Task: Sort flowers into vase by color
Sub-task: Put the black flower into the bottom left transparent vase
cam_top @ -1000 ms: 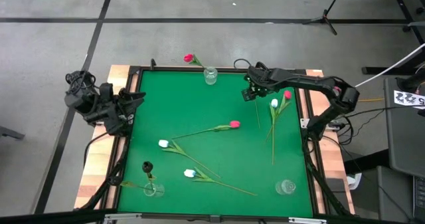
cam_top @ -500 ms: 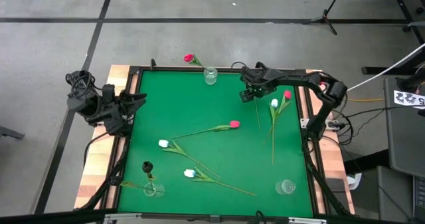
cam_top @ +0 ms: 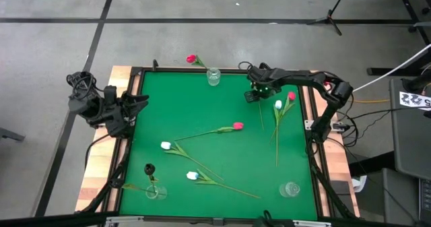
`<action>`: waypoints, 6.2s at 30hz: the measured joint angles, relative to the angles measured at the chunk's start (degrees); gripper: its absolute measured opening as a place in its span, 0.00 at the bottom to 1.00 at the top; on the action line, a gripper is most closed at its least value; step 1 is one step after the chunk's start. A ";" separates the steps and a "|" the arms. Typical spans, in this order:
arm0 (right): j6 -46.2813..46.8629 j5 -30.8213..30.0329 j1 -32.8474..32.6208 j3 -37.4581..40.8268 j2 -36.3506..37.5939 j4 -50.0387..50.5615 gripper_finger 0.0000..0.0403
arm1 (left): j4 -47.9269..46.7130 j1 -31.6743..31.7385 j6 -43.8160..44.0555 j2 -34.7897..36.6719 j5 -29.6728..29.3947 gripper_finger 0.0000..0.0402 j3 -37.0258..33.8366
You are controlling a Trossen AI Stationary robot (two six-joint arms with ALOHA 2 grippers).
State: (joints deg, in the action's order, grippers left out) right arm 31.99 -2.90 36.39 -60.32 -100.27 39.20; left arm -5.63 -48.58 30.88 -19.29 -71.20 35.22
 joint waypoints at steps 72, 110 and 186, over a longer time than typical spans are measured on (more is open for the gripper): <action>8.96 10.10 -9.75 3.85 28.78 -38.66 0.02 | 12.33 -0.02 -6.45 -3.30 17.95 0.64 0.00; 0.61 17.09 -29.86 -33.76 1.74 -44.86 0.03 | 9.31 16.35 -6.23 -14.56 27.49 0.64 7.96; -28.34 0.73 -58.37 -70.61 -38.09 -69.41 0.04 | -1.62 41.07 -0.80 5.32 48.28 0.64 7.93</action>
State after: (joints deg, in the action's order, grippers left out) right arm 3.65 -2.17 -21.98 -130.93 -138.36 -30.21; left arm -7.24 -7.51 30.09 -13.97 -22.92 43.16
